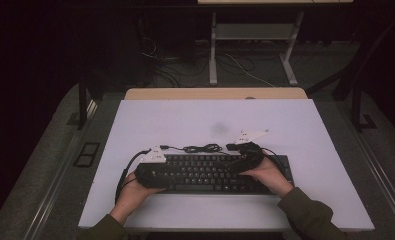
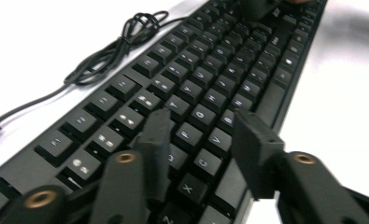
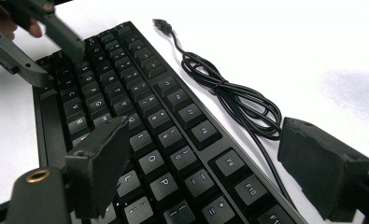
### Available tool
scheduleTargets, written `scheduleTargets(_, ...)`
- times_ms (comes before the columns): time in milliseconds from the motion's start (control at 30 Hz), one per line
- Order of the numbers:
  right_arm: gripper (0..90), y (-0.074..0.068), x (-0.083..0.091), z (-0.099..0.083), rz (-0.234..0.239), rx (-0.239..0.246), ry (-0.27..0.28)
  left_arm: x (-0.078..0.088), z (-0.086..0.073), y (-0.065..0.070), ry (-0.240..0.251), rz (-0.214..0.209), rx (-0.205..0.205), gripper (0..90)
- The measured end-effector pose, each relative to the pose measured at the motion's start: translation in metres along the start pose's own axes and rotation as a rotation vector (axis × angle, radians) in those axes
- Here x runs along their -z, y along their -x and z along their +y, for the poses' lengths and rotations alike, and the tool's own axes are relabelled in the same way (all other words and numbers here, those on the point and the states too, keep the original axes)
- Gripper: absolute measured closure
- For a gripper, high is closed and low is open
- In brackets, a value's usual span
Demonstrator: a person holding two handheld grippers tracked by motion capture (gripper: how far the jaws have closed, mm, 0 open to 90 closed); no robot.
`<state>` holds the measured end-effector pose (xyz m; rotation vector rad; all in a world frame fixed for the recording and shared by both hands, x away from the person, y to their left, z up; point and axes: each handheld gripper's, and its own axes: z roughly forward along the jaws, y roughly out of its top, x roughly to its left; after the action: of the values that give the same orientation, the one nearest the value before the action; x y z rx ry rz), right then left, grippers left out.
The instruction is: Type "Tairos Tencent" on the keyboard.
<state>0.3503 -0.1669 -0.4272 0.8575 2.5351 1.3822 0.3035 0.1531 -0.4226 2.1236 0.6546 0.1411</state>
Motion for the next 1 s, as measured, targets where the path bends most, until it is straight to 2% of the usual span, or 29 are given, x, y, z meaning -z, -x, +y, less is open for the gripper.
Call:
scheduleTargets(233,16.5,0.000,0.000,-0.001,0.001,-0.006,0.001,-0.001,0.003,-0.007,0.022,0.043,0.008,35.8)
scheduleTargets(433,16.5,0.001,0.000,-0.001,0.000,-0.006,0.002,-0.005,0.003,-0.011,0.035,0.090,0.015,15.3)
scheduleTargets(900,17.3,-0.003,0.009,-0.005,0.008,-0.017,0.004,-0.006,0.000,-0.011,0.039,0.083,0.022,14.3)
scheduleTargets(1000,23.6,-0.005,0.014,-0.007,0.023,-0.011,0.000,-0.006,0.000,-0.011,0.039,0.080,0.022,14.3)
